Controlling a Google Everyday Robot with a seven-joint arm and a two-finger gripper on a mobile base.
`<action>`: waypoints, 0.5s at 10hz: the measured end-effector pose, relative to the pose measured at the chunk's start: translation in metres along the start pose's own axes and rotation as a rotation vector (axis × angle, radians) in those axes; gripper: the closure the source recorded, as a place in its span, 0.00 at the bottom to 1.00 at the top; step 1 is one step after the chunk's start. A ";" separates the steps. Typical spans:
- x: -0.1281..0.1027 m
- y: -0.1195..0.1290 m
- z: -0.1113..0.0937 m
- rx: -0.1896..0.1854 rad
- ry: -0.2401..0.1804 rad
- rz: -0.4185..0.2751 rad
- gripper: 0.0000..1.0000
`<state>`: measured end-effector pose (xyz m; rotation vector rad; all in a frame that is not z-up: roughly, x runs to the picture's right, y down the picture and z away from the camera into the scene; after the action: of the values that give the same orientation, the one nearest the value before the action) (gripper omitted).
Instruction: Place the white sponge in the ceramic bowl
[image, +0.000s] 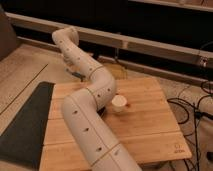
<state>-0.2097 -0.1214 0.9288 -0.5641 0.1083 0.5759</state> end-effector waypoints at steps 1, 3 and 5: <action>-0.006 0.010 -0.003 -0.014 0.001 0.006 1.00; -0.014 0.023 -0.009 -0.031 -0.007 0.024 1.00; -0.022 0.036 -0.017 -0.040 -0.023 0.040 1.00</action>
<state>-0.2468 -0.1160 0.9023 -0.5951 0.0870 0.6247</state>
